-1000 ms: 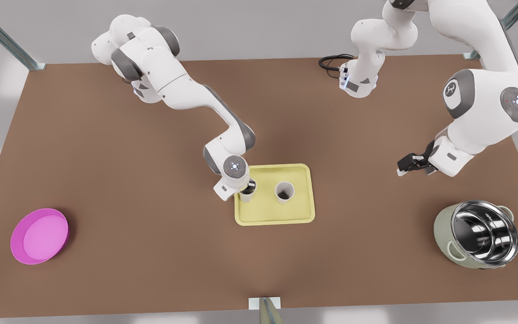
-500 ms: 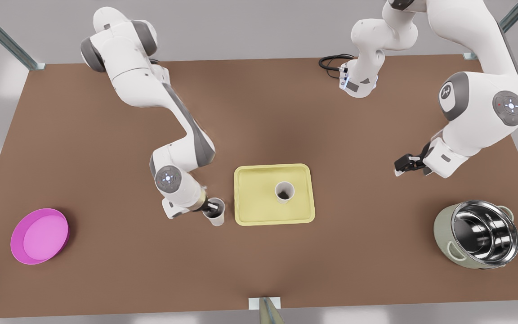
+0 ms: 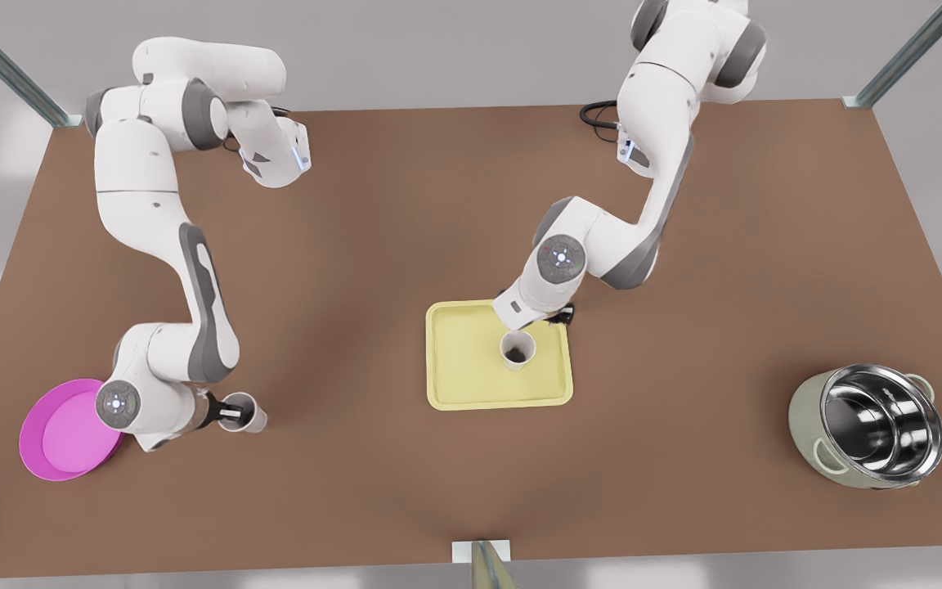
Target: Use the left arm to pick up the white IKEA cup from the tray and place it on the middle-left position; use the right arm to pick up the white IKEA cup from the tray and place it on the middle-right position
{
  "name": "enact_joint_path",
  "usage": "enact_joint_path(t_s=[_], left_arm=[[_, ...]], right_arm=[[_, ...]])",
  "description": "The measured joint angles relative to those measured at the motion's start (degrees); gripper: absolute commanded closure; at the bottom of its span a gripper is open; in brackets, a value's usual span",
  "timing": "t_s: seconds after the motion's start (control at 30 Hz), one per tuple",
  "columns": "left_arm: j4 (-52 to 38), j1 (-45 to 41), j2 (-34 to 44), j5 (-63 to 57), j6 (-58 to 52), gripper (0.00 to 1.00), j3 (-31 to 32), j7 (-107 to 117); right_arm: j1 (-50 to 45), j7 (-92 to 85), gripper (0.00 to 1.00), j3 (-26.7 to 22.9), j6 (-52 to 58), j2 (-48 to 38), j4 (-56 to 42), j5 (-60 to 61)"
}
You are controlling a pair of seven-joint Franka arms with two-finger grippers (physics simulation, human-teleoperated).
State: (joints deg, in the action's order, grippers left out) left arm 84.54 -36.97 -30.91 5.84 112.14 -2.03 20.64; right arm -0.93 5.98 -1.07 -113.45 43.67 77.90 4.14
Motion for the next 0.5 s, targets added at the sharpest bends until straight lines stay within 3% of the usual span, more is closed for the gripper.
enact_joint_path(t_s=[0.07, 0.17, 0.37, 0.4, 0.43, 0.5], left_arm=[[0.24, -0.12, -1.68, -0.05, 2.41, 0.0, -0.09, 2.42], [0.87, 0.31, -3.7, -0.88, 5.28, 0.0, -0.3, 5.59], [5.05, 2.32, -5.09, -2.78, 9.09, 0.0, -0.48, 9.77], [6.04, 2.61, -4.82, -2.91, 9.68, 0.0, -0.5, 10.31], [6.64, 2.75, -4.63, -3.04, 10.19, 0.0, -0.52, 10.81], [7.48, 2.9, -4.84, -3.23, 11.31, 0.0, -0.52, 11.75]], right_arm=[[0.1, -3.06, 1.0, 0.01, -0.2, 0.13, 0.0, -0.11], [0.08, -6.79, 0.69, 0.05, -0.32, 0.22, -0.01, -0.59], [0.05, -12.11, 0.67, 0.07, -0.35, 0.52, 0.0, -1.24], [0.05, -12.83, 0.5, 0.07, -0.34, 0.48, 0.0, -1.26], [0.09, -13.47, 0.06, 0.05, -0.25, 0.16, -0.04, -1.36], [0.69, -14.29, 0.0, 0.1, 0.24, -0.9, -0.1, -2.22]])
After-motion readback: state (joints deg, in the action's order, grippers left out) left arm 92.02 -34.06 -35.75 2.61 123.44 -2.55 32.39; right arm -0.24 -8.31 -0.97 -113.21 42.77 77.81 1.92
